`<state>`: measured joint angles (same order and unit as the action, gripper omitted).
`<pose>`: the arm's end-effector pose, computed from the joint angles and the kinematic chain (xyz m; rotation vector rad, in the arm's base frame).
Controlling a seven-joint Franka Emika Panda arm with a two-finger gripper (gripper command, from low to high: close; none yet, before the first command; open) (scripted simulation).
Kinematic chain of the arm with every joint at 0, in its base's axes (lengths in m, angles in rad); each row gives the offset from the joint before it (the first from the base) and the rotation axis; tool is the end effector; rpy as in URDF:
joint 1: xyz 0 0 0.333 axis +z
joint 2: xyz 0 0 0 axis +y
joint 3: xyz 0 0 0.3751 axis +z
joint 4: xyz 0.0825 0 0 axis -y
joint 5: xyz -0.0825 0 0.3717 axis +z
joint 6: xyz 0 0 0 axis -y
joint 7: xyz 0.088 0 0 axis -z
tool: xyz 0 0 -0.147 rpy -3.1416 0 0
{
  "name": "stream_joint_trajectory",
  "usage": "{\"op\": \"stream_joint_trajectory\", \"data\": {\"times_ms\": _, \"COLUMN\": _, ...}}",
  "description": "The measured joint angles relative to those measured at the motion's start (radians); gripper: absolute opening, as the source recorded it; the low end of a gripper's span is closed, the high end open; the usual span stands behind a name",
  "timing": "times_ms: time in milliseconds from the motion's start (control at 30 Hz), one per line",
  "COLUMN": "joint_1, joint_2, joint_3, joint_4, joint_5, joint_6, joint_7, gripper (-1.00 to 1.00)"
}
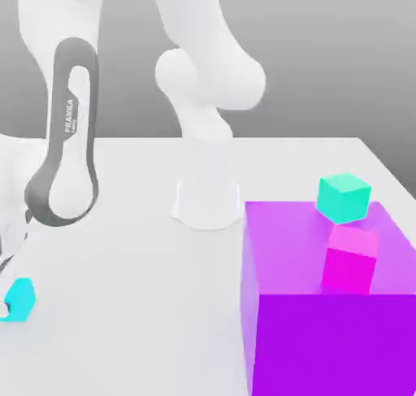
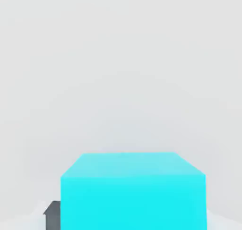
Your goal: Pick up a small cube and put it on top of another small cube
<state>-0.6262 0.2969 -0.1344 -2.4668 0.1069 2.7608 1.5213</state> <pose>0.3517 -0.3416 0.2067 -1.1740 2.9128 -0.0020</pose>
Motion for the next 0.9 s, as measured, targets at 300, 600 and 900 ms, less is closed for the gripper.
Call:
{"op": "stream_joint_trajectory", "data": {"times_ms": 300, "joint_1": 0.252, "joint_2": -0.211, "joint_3": 0.136, "joint_4": 0.134, "joint_5": -0.049, "joint_6": -0.314, "joint_7": 0.417, "gripper": -1.0}}
{"op": "stream_joint_trajectory", "data": {"times_ms": 600, "joint_1": 0.576, "joint_2": -0.36, "joint_3": 0.304, "joint_4": 0.305, "joint_5": -0.068, "joint_6": -0.636, "joint_7": 0.89, "gripper": -1.0}}
{"op": "stream_joint_trajectory", "data": {"times_ms": 900, "joint_1": 0.691, "joint_2": -0.346, "joint_3": 0.383, "joint_4": 0.279, "joint_5": -0.095, "joint_6": -0.619, "joint_7": 1.111, "gripper": 1.0}}
